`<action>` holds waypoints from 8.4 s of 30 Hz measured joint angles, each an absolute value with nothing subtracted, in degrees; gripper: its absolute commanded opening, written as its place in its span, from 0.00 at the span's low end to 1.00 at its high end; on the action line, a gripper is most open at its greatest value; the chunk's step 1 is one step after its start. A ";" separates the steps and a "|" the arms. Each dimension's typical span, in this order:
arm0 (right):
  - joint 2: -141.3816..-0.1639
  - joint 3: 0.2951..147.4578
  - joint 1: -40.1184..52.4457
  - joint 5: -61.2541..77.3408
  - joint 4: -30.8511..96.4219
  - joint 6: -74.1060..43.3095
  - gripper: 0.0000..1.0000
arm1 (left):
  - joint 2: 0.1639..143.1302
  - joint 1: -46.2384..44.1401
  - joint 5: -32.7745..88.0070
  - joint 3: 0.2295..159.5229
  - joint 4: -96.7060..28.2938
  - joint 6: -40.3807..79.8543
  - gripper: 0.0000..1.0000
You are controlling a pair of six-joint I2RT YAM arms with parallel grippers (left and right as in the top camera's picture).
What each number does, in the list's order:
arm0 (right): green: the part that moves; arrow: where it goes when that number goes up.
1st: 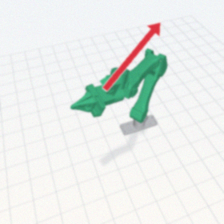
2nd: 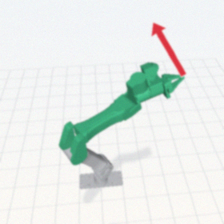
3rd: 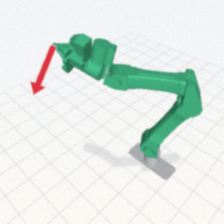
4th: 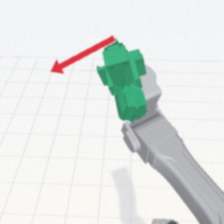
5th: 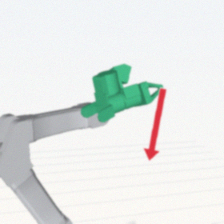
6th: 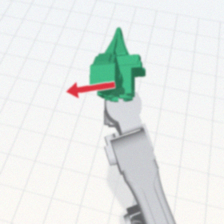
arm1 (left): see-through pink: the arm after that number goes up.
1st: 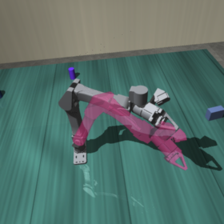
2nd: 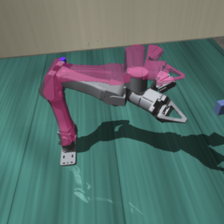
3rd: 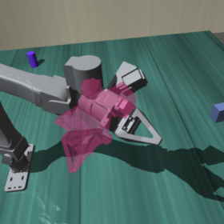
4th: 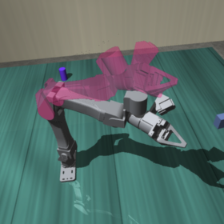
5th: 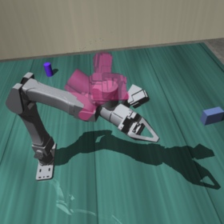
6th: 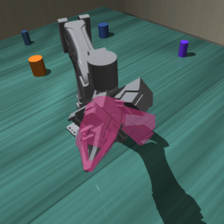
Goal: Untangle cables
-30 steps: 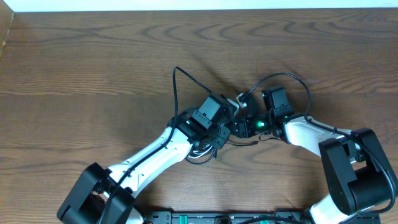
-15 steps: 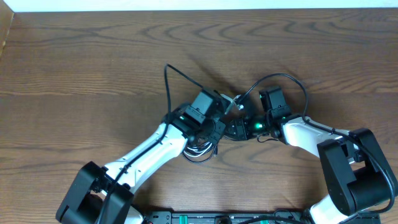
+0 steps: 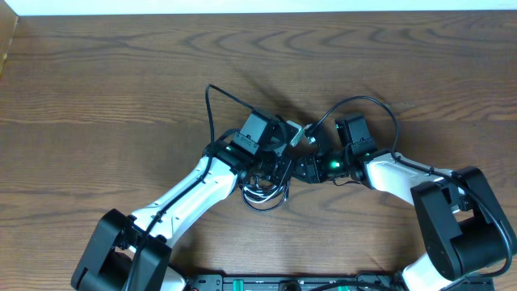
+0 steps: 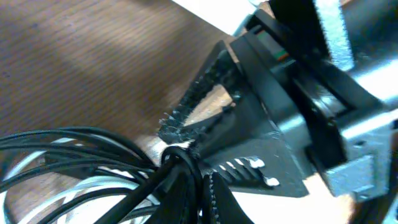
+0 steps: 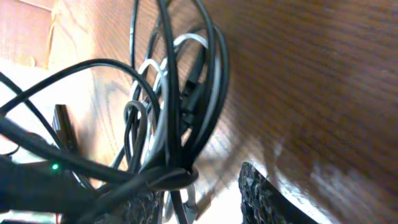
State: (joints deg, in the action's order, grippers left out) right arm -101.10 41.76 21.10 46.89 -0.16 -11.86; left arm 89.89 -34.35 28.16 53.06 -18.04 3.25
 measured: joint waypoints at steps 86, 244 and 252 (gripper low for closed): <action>-89.36 42.02 14.85 14.74 6.26 -22.87 0.55 | 81.97 -35.27 36.18 52.97 -25.47 -2.35 0.09; -105.95 58.43 35.59 19.18 19.40 -8.01 0.31 | 93.34 -3.95 38.59 52.95 -26.79 -6.07 0.99; -105.95 55.57 32.38 26.37 14.96 -12.95 0.01 | 93.34 -3.95 38.59 52.95 -26.79 -6.07 0.99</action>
State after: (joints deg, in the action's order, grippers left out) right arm -105.95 55.57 32.38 26.37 14.96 -12.95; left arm 93.34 -3.95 38.59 52.95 -26.79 -6.07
